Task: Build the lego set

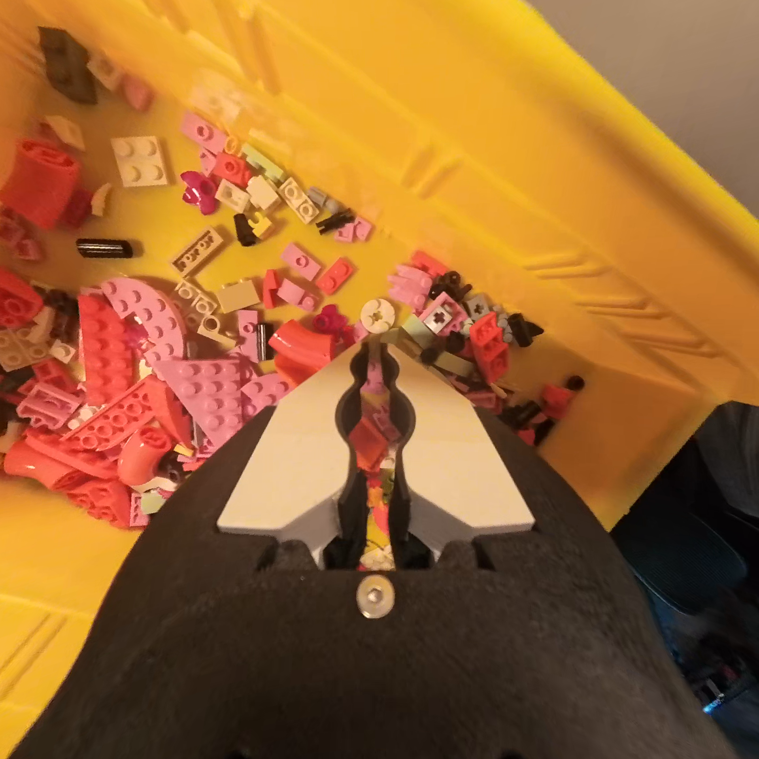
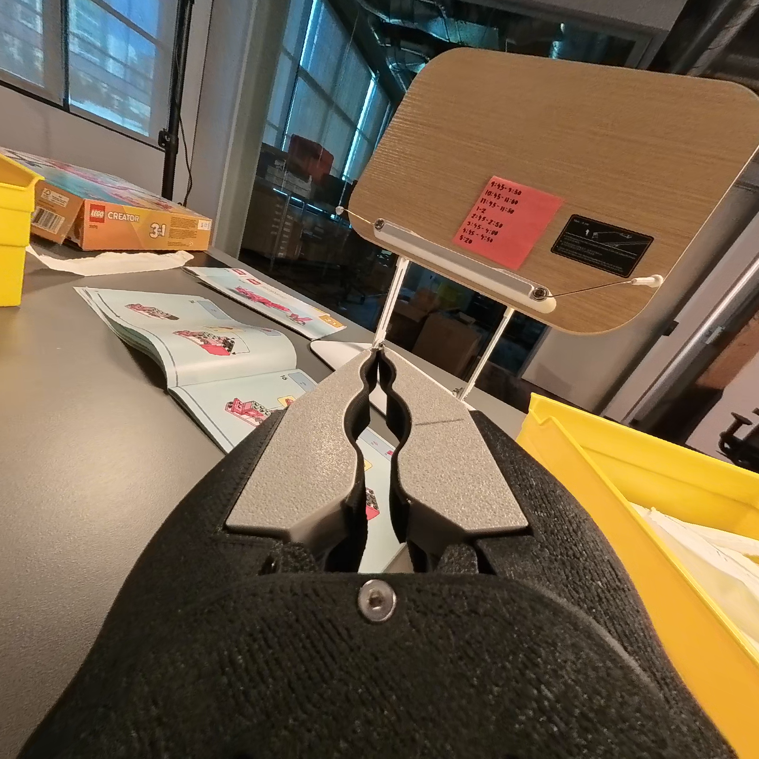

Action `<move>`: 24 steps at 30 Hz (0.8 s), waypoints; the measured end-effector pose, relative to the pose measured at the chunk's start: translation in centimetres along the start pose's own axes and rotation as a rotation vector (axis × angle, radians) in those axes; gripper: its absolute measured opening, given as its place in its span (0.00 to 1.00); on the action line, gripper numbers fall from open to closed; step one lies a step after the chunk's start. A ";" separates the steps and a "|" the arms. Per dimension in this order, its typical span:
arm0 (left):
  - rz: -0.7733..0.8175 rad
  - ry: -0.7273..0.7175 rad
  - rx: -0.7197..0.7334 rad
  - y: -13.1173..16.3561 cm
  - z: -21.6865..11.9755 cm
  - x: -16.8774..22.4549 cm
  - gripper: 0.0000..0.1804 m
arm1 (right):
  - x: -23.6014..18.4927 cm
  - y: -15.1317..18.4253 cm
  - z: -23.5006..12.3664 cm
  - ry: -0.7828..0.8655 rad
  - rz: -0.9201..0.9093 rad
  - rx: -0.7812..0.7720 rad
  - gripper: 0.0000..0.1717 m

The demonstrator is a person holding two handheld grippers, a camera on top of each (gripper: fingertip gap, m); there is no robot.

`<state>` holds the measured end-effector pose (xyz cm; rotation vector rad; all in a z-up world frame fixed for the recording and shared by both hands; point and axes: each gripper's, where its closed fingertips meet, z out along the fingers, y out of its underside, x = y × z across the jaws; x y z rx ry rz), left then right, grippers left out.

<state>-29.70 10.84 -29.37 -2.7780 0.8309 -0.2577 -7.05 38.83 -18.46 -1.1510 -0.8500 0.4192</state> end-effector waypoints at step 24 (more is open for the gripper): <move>0.098 0.007 0.025 -0.9 0.3 -0.6 0.04 | 0.1 -0.1 -0.1 -0.006 0.020 0.011 0.00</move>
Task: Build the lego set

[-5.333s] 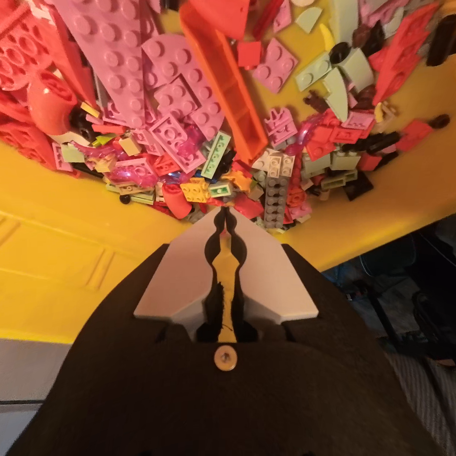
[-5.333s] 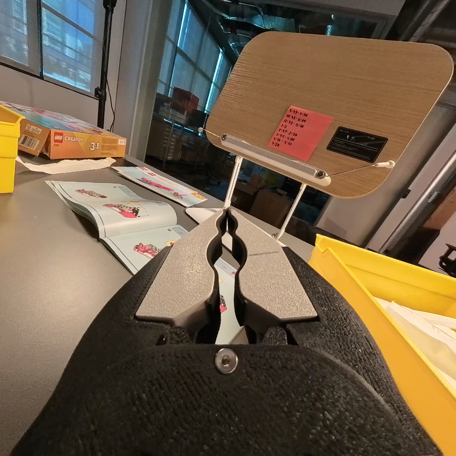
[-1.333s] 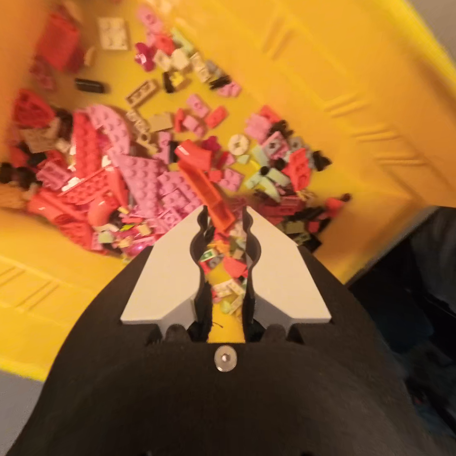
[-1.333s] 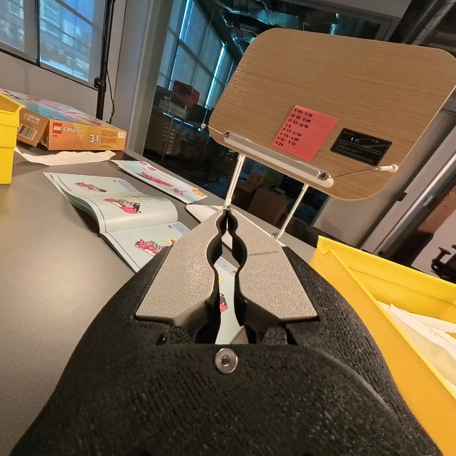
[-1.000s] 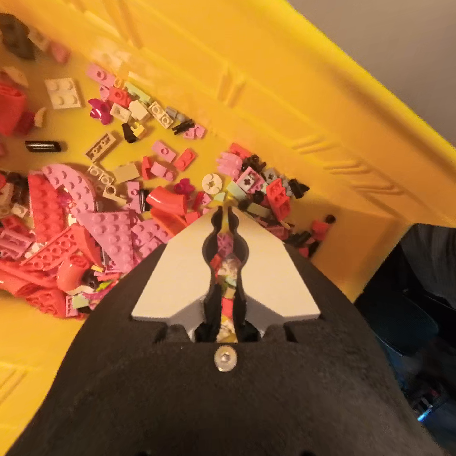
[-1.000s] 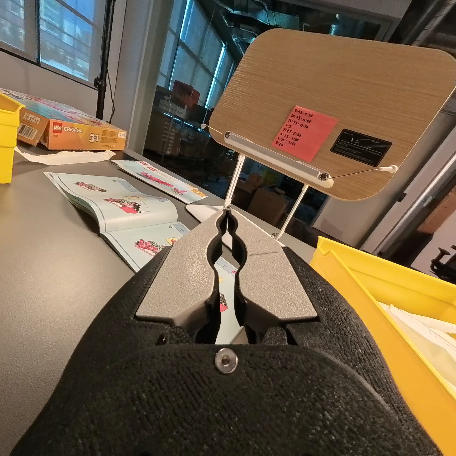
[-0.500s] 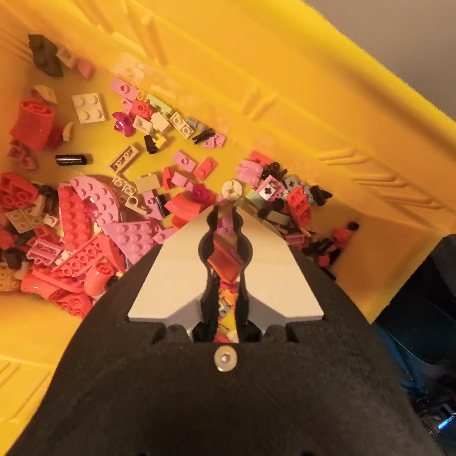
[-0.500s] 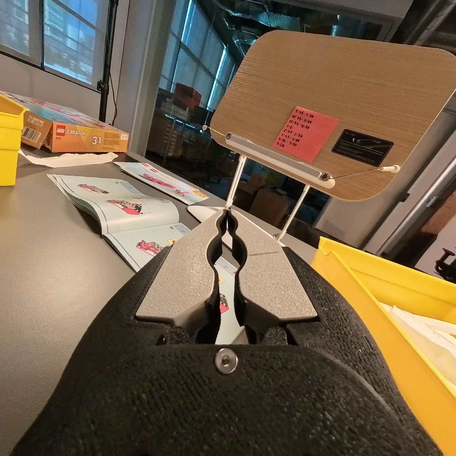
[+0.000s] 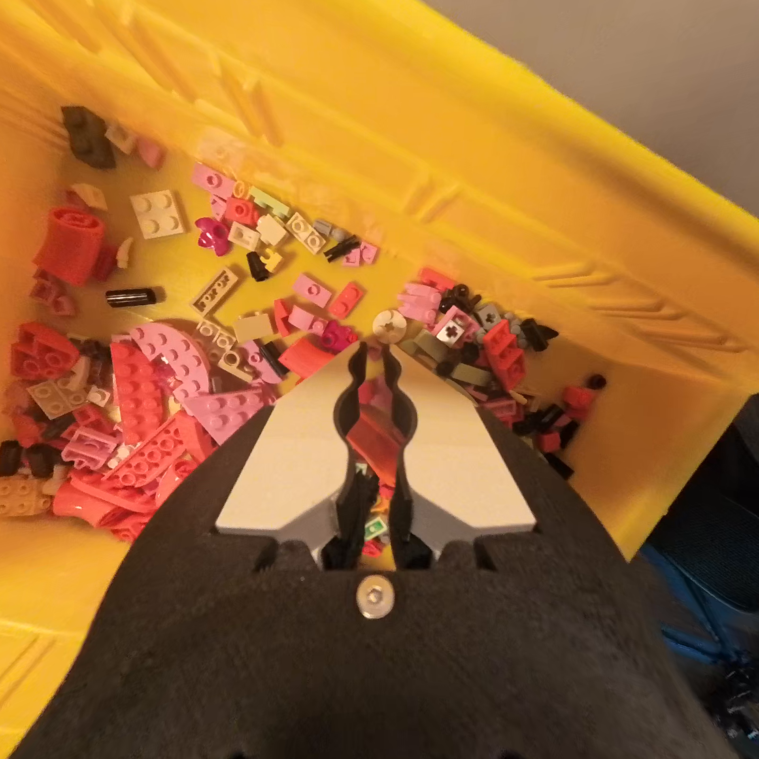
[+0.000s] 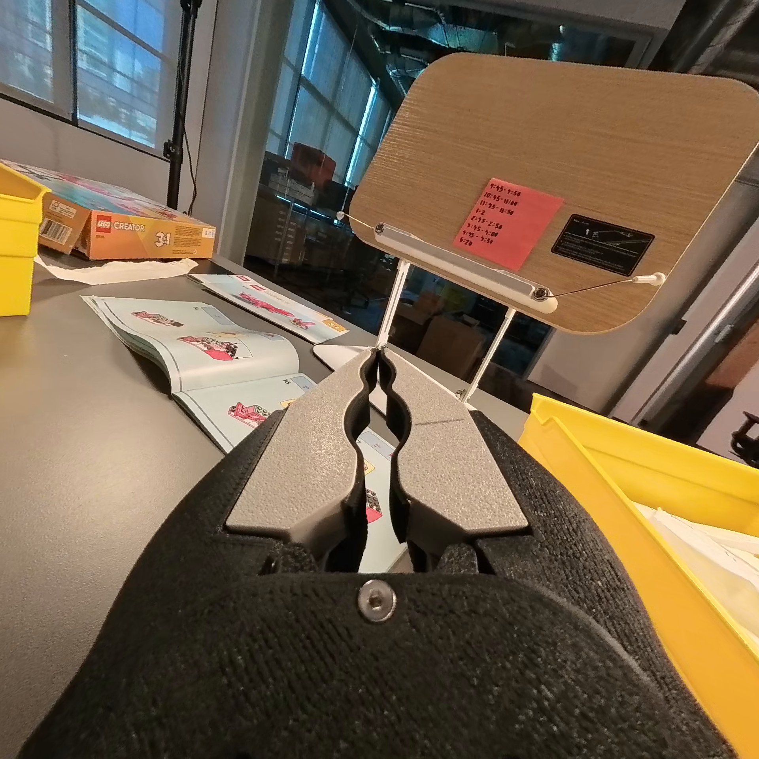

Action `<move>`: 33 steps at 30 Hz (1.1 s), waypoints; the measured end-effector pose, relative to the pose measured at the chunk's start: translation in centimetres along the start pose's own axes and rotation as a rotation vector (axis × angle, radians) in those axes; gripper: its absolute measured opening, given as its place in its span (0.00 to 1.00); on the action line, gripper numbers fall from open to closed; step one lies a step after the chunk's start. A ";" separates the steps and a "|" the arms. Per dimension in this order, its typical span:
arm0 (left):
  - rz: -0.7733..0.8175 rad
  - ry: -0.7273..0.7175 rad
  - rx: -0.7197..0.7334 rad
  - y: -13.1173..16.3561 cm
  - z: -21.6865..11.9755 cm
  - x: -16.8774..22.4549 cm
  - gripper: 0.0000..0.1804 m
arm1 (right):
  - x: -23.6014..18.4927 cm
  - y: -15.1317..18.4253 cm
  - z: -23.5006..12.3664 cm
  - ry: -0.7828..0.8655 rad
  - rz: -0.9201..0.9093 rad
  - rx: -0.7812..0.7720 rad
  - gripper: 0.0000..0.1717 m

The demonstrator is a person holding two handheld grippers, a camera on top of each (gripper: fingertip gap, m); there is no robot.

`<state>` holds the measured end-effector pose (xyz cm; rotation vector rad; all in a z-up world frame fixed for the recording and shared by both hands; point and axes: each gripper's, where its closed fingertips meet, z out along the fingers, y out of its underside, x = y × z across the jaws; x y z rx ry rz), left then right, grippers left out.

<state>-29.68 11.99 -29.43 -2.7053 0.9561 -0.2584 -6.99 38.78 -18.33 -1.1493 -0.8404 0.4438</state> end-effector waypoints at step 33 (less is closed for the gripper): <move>0.342 0.014 0.098 -20.5 3.3 5.2 0.04 | 0.6 -0.4 -0.2 0.003 0.058 0.035 0.00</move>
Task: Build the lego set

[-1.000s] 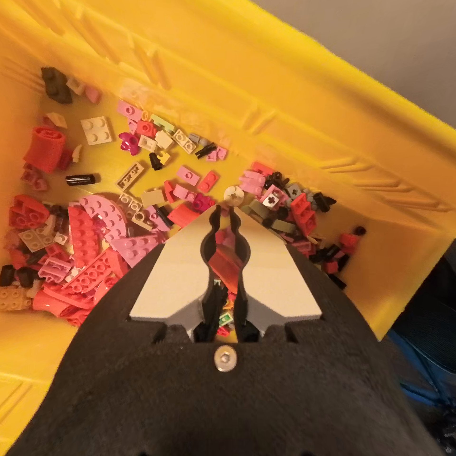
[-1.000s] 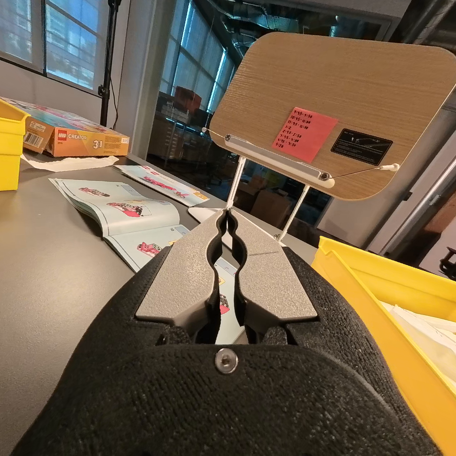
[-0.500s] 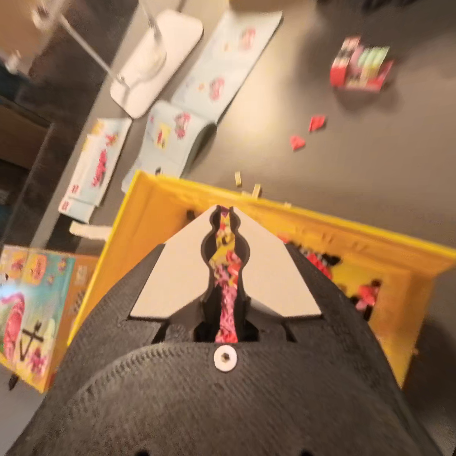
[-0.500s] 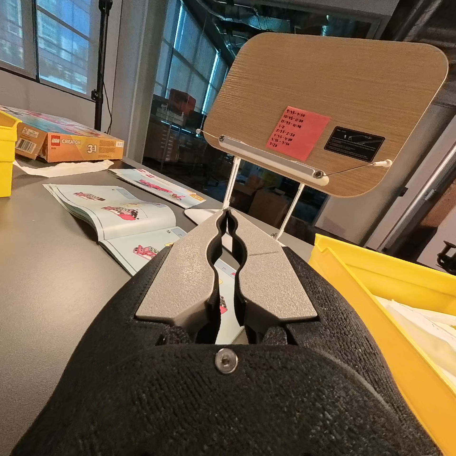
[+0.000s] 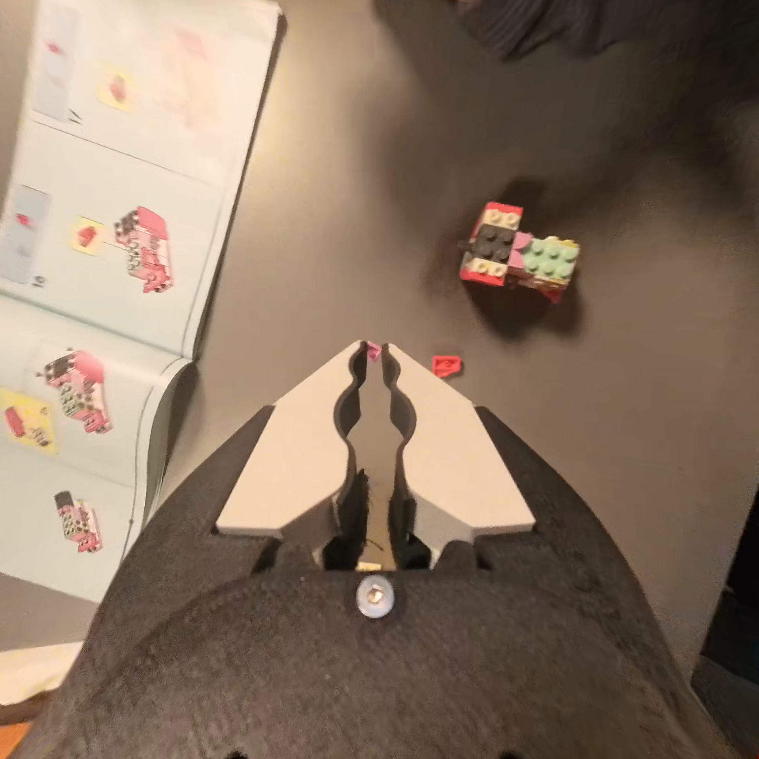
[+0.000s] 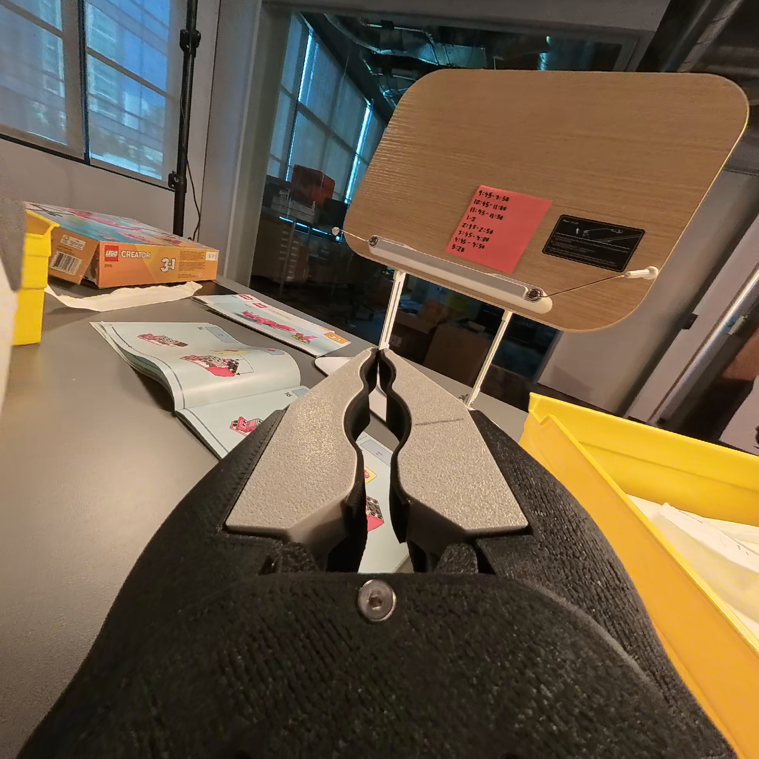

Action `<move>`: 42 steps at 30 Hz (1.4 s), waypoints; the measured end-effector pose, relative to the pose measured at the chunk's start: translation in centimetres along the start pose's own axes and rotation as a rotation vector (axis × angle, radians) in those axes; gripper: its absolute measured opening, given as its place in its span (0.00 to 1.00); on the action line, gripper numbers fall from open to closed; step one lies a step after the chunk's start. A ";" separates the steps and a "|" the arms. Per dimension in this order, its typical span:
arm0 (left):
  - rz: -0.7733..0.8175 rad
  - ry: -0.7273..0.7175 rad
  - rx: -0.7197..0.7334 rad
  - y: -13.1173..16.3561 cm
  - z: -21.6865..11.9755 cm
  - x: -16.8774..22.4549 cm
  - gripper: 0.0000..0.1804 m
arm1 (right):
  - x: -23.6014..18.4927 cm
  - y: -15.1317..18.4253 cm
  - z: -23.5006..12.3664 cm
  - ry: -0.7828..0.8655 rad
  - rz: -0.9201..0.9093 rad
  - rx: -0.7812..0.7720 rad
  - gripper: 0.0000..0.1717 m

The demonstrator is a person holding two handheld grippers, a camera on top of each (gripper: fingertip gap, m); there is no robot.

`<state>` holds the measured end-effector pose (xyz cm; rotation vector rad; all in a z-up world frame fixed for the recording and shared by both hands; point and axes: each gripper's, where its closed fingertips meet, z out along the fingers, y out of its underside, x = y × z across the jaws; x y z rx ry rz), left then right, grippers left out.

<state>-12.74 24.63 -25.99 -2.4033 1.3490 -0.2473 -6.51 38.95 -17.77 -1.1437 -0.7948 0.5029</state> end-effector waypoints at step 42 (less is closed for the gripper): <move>-0.515 -0.378 -0.008 14.4 -16.5 -4.0 0.10 | -0.3 0.1 -0.1 -0.009 -0.011 -0.013 0.00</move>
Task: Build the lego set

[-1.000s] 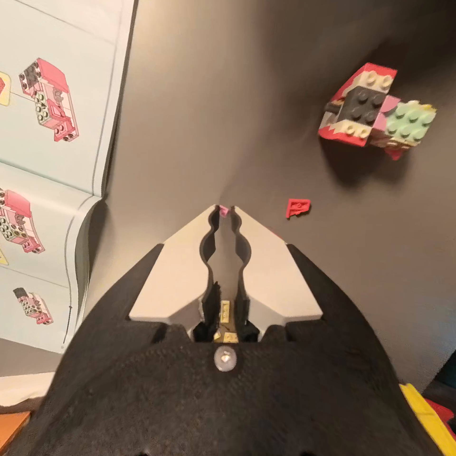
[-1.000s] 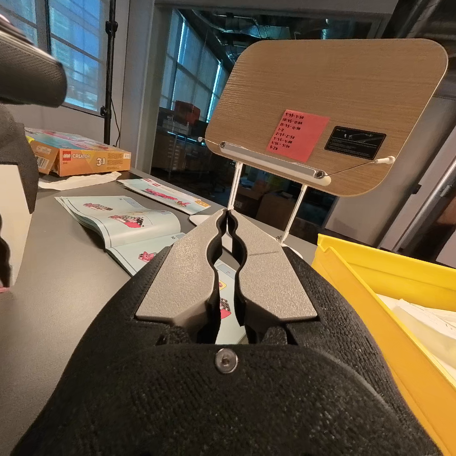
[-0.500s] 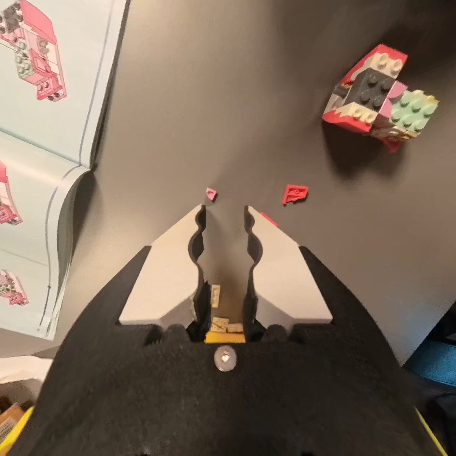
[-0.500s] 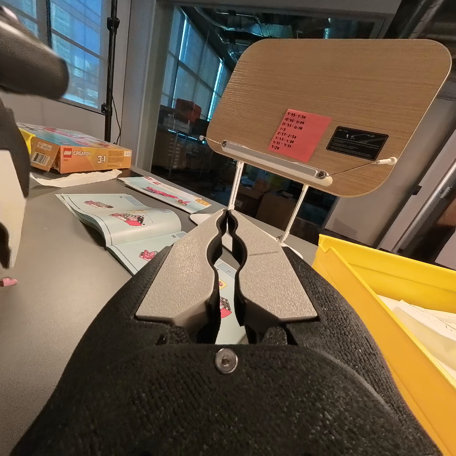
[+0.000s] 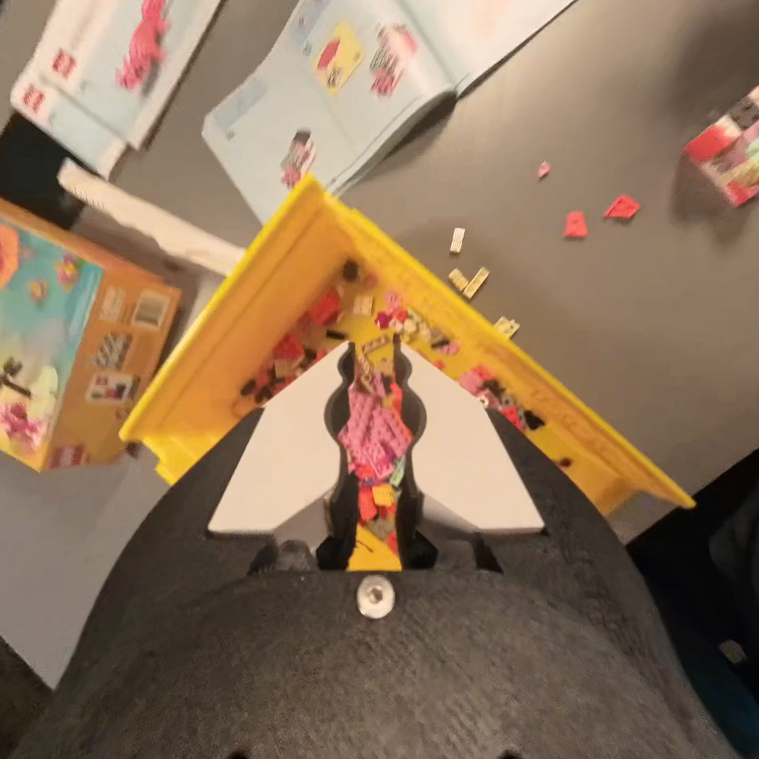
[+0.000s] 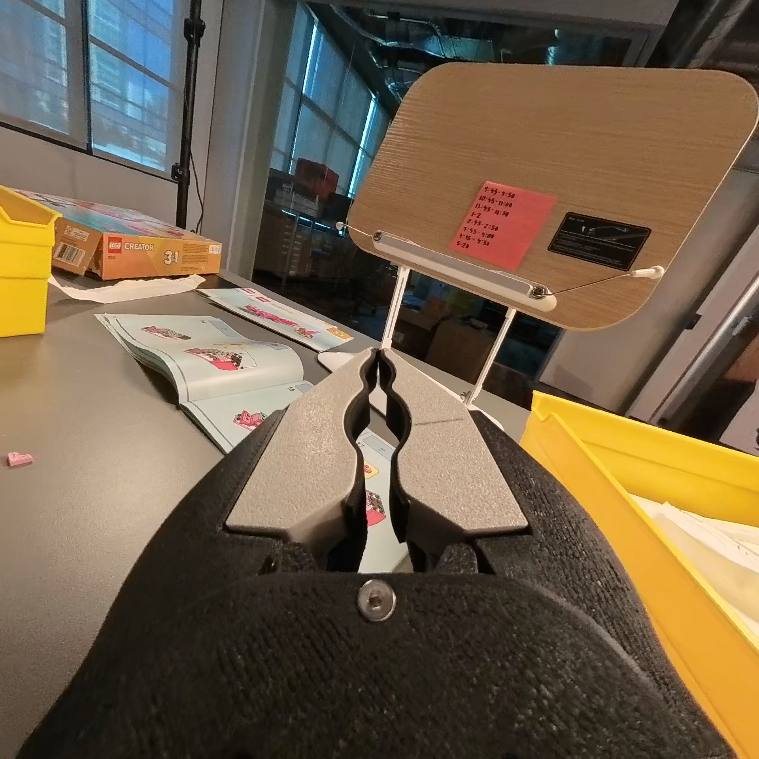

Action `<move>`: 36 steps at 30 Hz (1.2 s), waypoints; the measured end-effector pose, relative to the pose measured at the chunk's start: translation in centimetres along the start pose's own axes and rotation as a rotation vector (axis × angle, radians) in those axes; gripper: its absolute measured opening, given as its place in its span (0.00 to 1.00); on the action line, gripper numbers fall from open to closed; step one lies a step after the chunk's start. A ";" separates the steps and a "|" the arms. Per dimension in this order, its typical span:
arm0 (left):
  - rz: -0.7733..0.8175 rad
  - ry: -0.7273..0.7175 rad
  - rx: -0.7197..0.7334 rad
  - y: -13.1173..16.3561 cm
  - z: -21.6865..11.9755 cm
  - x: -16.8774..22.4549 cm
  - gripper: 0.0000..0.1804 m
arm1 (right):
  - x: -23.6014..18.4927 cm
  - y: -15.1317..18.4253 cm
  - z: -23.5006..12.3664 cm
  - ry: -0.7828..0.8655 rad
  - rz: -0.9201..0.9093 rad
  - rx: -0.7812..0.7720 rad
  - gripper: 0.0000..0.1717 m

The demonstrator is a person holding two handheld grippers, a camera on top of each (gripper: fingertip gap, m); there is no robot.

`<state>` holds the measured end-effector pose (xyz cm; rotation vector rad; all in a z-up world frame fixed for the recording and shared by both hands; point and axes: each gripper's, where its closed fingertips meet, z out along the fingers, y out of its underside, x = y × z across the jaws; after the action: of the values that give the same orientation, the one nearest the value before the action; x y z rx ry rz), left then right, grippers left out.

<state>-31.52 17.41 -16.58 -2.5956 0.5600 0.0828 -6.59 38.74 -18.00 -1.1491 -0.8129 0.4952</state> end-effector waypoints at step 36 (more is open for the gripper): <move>-0.260 0.051 -0.222 4.7 12.6 -6.9 0.06 | -0.9 1.3 0.7 0.029 -0.174 -0.095 0.00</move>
<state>-39.27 22.11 -28.72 -2.8702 0.2372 -0.0074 -7.58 38.98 -19.32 -1.1573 -0.9104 0.2978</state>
